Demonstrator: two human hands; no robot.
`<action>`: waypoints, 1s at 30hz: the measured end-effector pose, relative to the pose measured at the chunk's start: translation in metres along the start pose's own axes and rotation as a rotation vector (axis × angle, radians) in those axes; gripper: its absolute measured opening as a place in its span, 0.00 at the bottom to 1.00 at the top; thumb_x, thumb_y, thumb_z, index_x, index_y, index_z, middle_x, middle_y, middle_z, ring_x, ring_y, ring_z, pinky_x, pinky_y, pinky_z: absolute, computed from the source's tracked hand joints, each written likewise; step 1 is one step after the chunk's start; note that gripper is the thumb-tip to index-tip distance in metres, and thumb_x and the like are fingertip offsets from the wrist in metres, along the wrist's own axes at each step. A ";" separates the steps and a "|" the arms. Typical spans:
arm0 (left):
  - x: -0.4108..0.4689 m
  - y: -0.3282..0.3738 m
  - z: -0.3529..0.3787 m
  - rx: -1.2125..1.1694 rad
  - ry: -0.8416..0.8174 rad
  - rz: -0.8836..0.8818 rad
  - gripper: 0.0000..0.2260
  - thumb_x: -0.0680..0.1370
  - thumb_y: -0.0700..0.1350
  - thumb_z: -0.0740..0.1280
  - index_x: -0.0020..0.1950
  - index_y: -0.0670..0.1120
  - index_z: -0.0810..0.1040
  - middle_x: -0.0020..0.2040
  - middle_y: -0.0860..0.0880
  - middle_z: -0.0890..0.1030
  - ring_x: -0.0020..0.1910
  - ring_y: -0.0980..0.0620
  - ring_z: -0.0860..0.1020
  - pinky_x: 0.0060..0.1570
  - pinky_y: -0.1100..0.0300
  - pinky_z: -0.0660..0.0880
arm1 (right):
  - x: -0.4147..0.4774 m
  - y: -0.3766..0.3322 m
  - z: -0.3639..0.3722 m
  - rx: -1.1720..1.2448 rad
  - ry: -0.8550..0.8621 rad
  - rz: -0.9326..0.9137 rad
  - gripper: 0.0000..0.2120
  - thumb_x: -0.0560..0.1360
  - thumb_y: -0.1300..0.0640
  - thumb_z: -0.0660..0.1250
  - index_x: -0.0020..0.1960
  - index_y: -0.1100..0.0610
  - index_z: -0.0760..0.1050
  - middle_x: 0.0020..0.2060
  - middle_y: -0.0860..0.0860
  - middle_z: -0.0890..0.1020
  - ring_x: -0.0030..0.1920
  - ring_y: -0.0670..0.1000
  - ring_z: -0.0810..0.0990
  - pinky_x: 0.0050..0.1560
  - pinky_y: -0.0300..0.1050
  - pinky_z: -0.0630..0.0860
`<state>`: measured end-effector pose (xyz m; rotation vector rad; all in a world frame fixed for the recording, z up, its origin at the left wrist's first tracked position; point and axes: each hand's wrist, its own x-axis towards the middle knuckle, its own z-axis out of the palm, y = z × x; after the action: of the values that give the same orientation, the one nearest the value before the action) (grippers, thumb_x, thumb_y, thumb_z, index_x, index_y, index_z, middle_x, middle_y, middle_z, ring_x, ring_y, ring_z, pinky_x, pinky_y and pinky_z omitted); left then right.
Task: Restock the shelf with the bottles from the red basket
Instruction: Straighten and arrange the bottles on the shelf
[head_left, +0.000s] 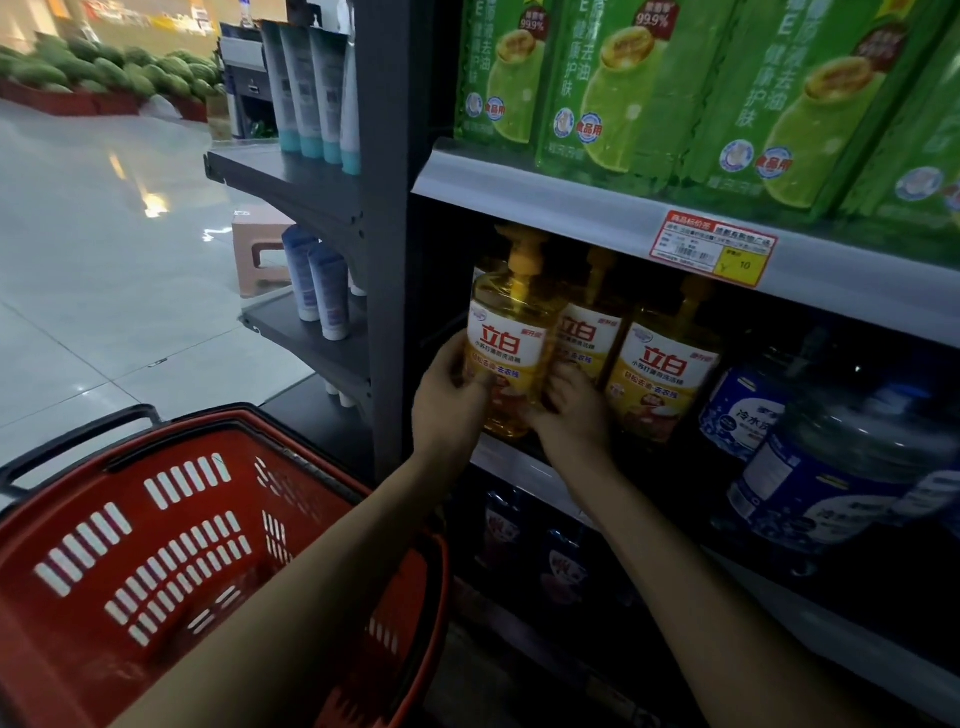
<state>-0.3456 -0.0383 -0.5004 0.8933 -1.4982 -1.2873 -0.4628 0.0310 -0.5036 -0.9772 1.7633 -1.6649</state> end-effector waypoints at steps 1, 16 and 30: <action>0.002 0.000 -0.002 -0.002 0.026 -0.016 0.21 0.80 0.49 0.70 0.73 0.56 0.75 0.56 0.61 0.82 0.55 0.64 0.80 0.52 0.61 0.77 | 0.001 0.000 0.005 -0.008 -0.015 -0.002 0.26 0.74 0.72 0.72 0.68 0.56 0.73 0.53 0.40 0.81 0.54 0.36 0.79 0.48 0.28 0.78; 0.012 -0.025 -0.004 -0.018 0.078 -0.120 0.26 0.75 0.52 0.68 0.74 0.58 0.72 0.57 0.59 0.81 0.58 0.57 0.81 0.57 0.55 0.79 | 0.003 0.007 0.043 0.081 -0.042 0.121 0.41 0.75 0.69 0.69 0.78 0.37 0.61 0.72 0.51 0.74 0.71 0.54 0.74 0.61 0.51 0.80; 0.013 -0.022 -0.006 0.060 0.008 -0.111 0.21 0.78 0.49 0.67 0.71 0.54 0.75 0.50 0.62 0.81 0.52 0.61 0.80 0.45 0.66 0.72 | 0.005 0.007 0.042 0.081 -0.093 0.208 0.41 0.77 0.71 0.65 0.80 0.39 0.57 0.72 0.52 0.74 0.60 0.53 0.80 0.36 0.41 0.82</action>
<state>-0.3444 -0.0567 -0.5196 1.0315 -1.5059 -1.3228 -0.4338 0.0017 -0.5151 -0.7933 1.6617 -1.5234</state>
